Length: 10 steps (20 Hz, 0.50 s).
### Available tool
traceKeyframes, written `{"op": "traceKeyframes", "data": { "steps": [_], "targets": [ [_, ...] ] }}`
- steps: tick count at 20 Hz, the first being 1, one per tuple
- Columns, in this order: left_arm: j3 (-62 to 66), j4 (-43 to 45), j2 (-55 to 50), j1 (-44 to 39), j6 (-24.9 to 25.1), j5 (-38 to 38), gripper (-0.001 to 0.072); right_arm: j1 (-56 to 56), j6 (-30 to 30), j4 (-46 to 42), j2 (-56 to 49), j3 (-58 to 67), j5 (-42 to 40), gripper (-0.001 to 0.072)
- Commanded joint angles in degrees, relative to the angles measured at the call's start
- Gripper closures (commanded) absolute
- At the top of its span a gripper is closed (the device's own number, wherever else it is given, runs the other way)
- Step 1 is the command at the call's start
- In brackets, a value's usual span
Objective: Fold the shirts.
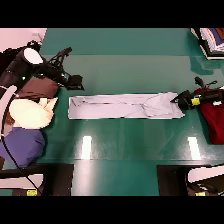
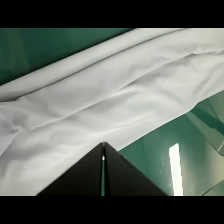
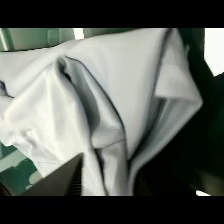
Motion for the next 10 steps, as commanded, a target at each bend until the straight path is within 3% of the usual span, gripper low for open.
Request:
{"op": "traceKeyframes", "data": {
  "steps": [1,3,6,10],
  "targets": [
    [0.07,0.11,-2.08,-4.26,-0.81,1.92,0.0686,1.86,-1.55,1.51,-0.37,2.32,1.03,0.0484],
    [0.11,0.11,-4.7,-8.39,-2.1,5.9,0.0687,2.34,-1.53,1.53,-0.35,5.46,4.39,0.0682],
    [1.22,-1.05,-9.33,-14.1,-2.27,11.47,0.0687,3.67,-0.63,1.95,1.18,10.05,9.81,0.0702],
    [7.23,-3.15,-17.44,-19.87,-2.27,13.09,0.0687,8.5,5.29,2.03,7.02,15.98,11.58,0.0703]
  ]
}}
